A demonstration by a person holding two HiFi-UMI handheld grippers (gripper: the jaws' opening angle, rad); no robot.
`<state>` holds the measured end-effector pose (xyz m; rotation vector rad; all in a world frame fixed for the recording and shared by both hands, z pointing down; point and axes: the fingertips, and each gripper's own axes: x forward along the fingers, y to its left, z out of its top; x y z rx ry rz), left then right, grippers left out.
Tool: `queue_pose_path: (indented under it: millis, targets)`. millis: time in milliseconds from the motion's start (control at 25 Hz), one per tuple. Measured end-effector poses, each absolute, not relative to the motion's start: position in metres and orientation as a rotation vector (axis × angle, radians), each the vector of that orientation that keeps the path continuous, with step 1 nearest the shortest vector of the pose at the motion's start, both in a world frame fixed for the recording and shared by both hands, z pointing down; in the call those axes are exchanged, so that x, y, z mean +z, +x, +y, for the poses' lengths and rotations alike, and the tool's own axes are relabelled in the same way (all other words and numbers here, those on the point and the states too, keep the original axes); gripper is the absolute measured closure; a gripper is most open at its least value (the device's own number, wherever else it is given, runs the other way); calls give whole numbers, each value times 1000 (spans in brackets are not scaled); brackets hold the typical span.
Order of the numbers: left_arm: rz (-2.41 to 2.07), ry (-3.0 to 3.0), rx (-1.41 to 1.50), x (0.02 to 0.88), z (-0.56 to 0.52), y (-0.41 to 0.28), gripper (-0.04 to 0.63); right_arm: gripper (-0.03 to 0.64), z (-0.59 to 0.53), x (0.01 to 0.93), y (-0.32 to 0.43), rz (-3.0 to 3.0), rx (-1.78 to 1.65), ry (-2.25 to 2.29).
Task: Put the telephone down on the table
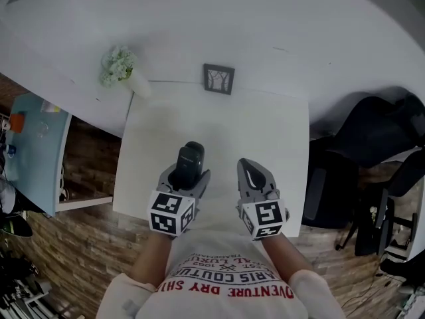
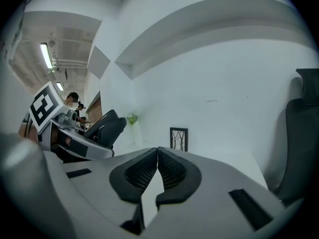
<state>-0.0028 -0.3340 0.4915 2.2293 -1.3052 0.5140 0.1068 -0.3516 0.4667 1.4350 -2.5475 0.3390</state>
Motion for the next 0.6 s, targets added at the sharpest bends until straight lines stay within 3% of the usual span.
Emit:
queue_pose_path:
  millis: [600]
  targets:
    - [-1160, 2137, 767, 592, -379, -9, 311, 592, -392, 535, 109, -2384, 446, 1510]
